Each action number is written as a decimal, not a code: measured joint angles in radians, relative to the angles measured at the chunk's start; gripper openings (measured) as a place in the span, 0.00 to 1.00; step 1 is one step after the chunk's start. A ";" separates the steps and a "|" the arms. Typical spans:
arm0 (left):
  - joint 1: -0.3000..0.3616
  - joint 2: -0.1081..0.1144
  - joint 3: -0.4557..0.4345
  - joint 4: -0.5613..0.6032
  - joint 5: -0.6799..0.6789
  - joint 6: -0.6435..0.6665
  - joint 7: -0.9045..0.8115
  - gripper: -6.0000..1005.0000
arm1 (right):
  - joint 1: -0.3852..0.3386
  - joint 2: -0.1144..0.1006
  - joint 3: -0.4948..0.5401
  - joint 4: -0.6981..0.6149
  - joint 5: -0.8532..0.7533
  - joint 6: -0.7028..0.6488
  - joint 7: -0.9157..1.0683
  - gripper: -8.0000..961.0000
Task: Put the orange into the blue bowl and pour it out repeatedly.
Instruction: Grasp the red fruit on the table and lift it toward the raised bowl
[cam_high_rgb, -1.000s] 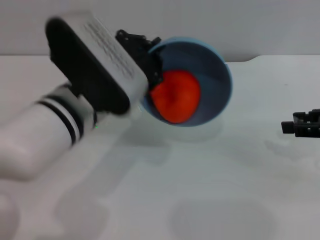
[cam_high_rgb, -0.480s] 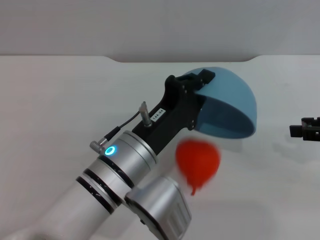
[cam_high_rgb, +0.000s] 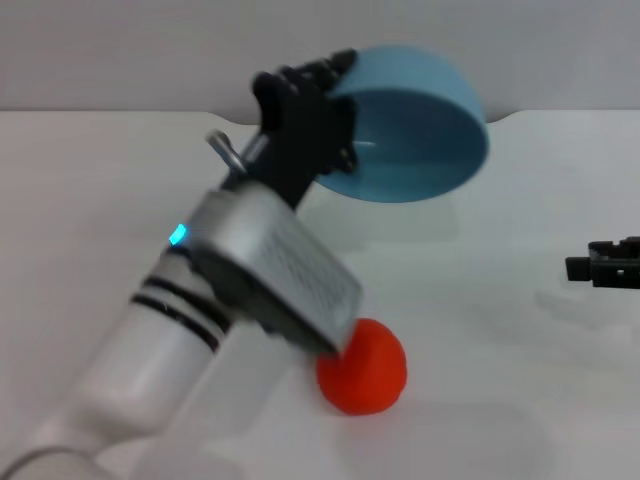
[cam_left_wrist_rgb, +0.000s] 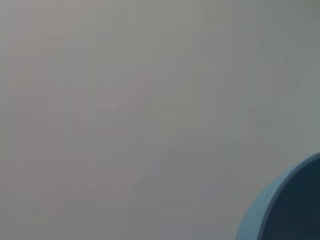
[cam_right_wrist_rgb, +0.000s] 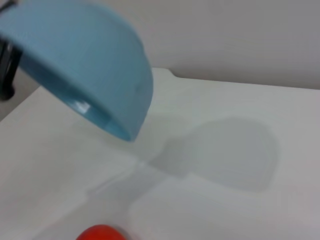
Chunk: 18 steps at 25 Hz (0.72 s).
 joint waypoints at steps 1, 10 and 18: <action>0.012 0.003 -0.035 0.045 -0.060 0.067 -0.002 0.00 | 0.003 0.000 -0.008 0.001 0.001 0.000 0.000 0.53; -0.004 0.006 -0.589 0.149 -0.444 0.962 -0.156 0.00 | 0.045 0.000 -0.061 0.011 0.006 0.010 -0.009 0.53; -0.213 0.016 -1.110 -0.079 -0.359 1.735 -0.522 0.00 | 0.139 -0.006 -0.110 0.143 0.024 0.008 -0.076 0.53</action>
